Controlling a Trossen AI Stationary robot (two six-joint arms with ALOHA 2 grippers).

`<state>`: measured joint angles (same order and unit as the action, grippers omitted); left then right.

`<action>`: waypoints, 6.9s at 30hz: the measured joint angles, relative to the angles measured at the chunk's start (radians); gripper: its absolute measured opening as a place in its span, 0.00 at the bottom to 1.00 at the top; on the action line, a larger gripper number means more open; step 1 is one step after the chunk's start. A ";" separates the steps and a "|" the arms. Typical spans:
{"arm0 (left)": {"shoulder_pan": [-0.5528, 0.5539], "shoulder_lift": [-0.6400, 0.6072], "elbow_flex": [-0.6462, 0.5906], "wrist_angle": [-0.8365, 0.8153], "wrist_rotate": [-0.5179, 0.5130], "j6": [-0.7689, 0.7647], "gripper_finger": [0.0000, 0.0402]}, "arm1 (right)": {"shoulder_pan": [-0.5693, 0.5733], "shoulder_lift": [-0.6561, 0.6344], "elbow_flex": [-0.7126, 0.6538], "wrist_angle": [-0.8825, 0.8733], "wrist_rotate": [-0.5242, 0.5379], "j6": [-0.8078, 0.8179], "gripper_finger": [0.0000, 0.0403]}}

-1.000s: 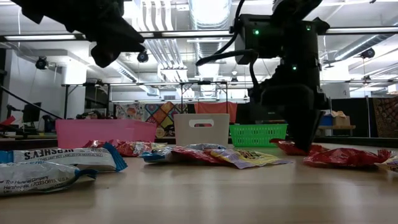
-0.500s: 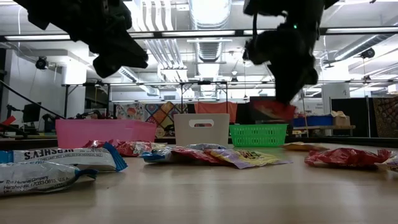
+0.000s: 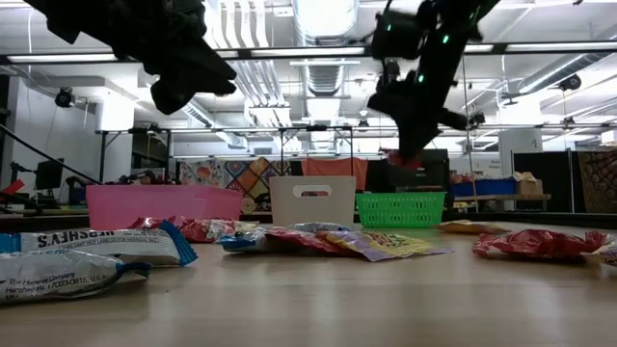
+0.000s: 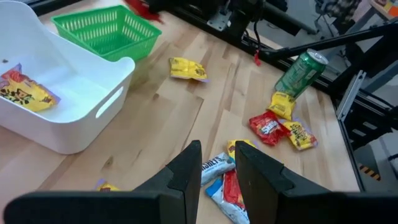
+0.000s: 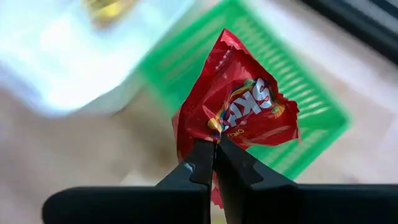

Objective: Sort candy
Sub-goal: Put the red candy into the green bin

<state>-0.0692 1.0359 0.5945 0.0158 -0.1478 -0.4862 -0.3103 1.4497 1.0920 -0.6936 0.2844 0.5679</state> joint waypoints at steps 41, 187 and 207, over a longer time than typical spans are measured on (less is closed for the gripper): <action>-0.423 0.143 0.049 -0.553 0.163 -1.002 0.20 | 0.221 -0.127 0.001 0.171 -0.074 -0.082 0.25; -0.454 0.303 0.110 -0.303 -0.189 -0.394 0.34 | 0.478 0.586 0.425 0.451 -0.332 -1.154 0.49; -0.454 0.303 0.110 -0.304 -0.205 -0.384 0.34 | 0.452 0.584 0.425 0.466 -0.465 -1.156 0.04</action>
<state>-0.5229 1.3388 0.7043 -0.2882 -0.3527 -0.8705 0.1413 2.0335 1.5173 -0.2278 -0.1811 -0.5879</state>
